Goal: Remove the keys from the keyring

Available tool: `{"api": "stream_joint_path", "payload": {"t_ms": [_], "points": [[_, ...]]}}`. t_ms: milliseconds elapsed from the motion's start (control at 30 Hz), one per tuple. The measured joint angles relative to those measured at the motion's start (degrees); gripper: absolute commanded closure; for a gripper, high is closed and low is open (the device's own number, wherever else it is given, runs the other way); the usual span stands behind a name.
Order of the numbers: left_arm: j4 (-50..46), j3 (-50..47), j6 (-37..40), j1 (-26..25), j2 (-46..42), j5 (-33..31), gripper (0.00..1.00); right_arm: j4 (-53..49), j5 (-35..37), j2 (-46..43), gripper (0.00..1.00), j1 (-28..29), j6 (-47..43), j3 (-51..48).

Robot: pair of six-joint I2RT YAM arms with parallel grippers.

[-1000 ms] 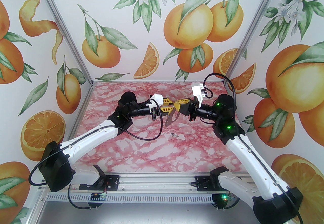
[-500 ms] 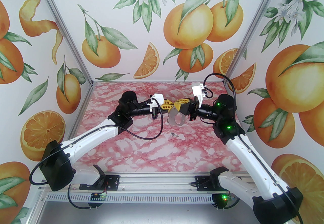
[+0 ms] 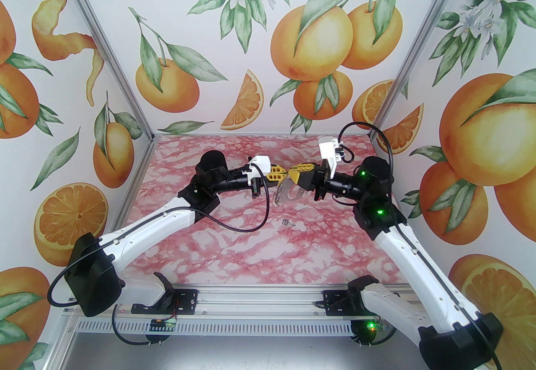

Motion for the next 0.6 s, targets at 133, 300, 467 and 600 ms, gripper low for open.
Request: {"api": "stream_joint_path", "payload": {"t_ms": [133,300,467,600], "points": [[0.4,0.0,-1.2,0.0,-0.2,-0.1,1.0,-0.5,0.9,-0.9,1.0,0.0,-0.7,0.0],[1.5,0.0,-3.8,0.0,-0.2,-0.2,1.0,-0.9,1.3,-1.7,1.0,0.0,-2.1,0.0],[2.8,0.0,-8.8,0.0,-0.2,-1.0,1.0,-1.5,2.2,-2.4,1.0,-0.1,-4.7,0.0],[3.6,0.0,-13.7,0.0,-0.2,-1.5,1.0,-1.7,2.8,-2.8,1.0,-0.1,-6.6,0.0]]}}
